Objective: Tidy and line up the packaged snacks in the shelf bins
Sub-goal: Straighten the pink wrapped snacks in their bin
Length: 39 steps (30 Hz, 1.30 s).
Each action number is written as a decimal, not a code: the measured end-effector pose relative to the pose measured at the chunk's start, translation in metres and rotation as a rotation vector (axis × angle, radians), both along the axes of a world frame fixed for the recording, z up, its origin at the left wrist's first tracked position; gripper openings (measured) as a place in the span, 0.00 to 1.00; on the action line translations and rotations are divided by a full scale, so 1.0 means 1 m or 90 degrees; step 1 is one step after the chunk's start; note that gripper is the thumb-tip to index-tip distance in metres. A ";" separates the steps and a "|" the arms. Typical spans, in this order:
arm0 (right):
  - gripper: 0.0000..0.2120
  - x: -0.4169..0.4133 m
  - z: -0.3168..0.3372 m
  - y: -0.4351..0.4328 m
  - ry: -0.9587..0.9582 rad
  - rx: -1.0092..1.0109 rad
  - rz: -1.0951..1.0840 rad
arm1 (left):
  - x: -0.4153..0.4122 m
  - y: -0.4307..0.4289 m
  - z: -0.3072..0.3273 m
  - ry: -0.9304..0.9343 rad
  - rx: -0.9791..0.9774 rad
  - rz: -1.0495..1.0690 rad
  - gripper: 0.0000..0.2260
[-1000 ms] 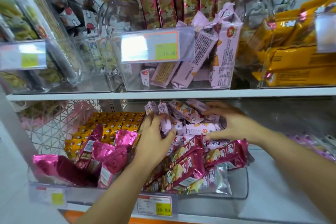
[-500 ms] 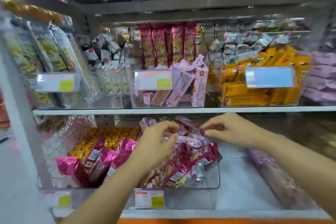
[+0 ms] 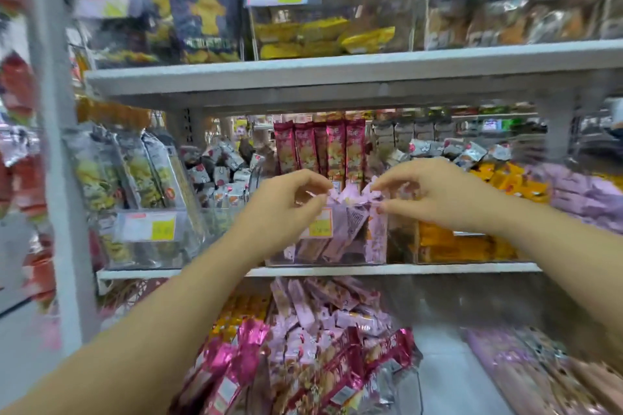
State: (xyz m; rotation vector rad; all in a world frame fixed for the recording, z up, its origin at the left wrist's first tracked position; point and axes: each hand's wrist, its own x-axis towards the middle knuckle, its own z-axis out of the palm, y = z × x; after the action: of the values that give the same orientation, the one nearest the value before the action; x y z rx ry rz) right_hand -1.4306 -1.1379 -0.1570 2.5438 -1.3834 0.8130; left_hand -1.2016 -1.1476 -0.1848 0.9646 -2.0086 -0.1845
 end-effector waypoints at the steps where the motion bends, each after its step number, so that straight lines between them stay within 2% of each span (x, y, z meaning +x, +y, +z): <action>1: 0.15 0.000 0.005 -0.005 0.029 -0.016 -0.016 | 0.002 -0.008 0.008 -0.015 0.008 0.003 0.06; 4: 0.22 0.001 0.017 -0.020 0.098 0.009 -0.039 | 0.004 -0.032 0.028 -0.052 0.049 -0.004 0.07; 8: 0.27 0.001 0.026 -0.040 0.195 0.070 -0.062 | 0.005 -0.059 0.050 -0.201 0.166 -0.015 0.14; 10: 0.26 -0.001 0.030 -0.047 0.223 0.085 -0.059 | 0.004 -0.069 0.058 -0.269 0.241 -0.034 0.18; 14: 0.23 -0.002 0.036 -0.058 0.281 0.097 -0.055 | -0.008 -0.084 0.062 -0.306 0.365 -0.109 0.19; 20: 0.25 0.004 0.045 -0.071 0.379 0.141 -0.043 | -0.026 -0.098 0.061 -0.401 0.408 -0.124 0.28; 23: 0.23 0.011 0.047 -0.077 0.417 0.145 -0.042 | -0.033 -0.097 0.064 -0.420 0.435 -0.122 0.24; 25: 0.20 0.015 0.047 -0.079 0.402 0.129 -0.018 | -0.038 -0.095 0.065 -0.441 0.448 -0.109 0.22; 29: 0.14 0.016 0.045 -0.083 0.332 0.099 0.022 | -0.044 -0.090 0.067 -0.487 0.424 -0.082 0.23; 35: 0.13 0.013 0.049 -0.080 0.283 0.129 0.060 | -0.032 -0.085 0.069 -0.525 0.403 -0.093 0.19; 39: 0.10 0.012 0.054 -0.077 0.240 0.134 0.092 | -0.029 -0.090 0.068 -0.510 0.422 -0.123 0.22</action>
State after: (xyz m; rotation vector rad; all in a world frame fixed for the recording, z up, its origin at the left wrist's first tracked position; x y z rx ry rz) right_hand -1.4186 -1.2147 -0.1032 2.7902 -1.2298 0.1898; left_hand -1.2310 -1.2381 -0.1166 1.3965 -2.8659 -0.6904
